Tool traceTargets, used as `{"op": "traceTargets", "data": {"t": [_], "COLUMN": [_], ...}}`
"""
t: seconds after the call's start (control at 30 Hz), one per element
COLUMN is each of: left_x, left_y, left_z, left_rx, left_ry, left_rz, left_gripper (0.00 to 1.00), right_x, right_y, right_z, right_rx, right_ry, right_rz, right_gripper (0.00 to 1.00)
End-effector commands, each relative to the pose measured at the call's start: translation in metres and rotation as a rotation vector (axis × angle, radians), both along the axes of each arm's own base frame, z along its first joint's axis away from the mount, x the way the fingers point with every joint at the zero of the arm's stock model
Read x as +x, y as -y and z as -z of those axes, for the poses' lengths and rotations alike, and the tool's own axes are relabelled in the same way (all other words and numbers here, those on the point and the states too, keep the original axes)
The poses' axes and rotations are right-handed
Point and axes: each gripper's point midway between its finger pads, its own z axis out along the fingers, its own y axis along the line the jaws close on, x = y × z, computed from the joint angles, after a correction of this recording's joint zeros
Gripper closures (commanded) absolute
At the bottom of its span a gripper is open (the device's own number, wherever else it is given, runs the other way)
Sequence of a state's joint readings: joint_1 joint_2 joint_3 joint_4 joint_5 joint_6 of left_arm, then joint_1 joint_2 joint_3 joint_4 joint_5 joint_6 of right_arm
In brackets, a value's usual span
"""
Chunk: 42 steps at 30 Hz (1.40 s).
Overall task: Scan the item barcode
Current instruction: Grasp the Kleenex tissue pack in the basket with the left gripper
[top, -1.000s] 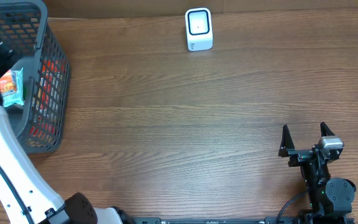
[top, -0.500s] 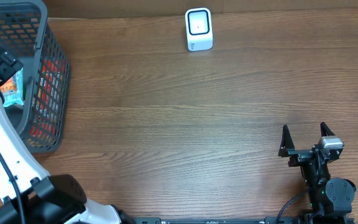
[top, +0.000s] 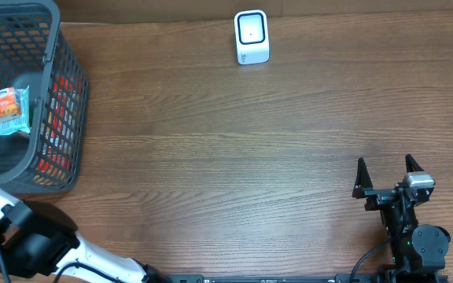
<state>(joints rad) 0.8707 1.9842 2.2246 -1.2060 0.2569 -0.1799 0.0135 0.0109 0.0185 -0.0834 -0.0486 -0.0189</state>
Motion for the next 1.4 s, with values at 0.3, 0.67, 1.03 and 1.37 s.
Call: {"op": "traceTargets", "data": {"t": [0.3,0.67,1.03,1.37], "left_x": [0.015,0.049,0.062,0.066], "left_y": [-0.022,-0.031,-0.038,-0.036], "left_z": [0.076,0.092,0.121,0.149], "left_rx": [-0.110,0.013,0.081,0.076], "left_ry": [-0.069,-0.056,-0.131,-0.177], "left_rz": [0.064,0.209,0.254,0.324], "left_gripper": [0.00,0.00,0.00,0.00], "right_x": [0.000,0.000,0.000,0.000], "right_y": [0.000,0.000,0.000,0.000], "right_z": [0.003,0.003,0.003,0.003], "right_rx": [-0.001,-0.001,-0.001,-0.001], "right_ry": [0.000,0.000,0.000,0.000], "right_rz": [-0.002,-0.002,-0.002,-0.002], "right_gripper": [0.00,0.00,0.00,0.00]}}
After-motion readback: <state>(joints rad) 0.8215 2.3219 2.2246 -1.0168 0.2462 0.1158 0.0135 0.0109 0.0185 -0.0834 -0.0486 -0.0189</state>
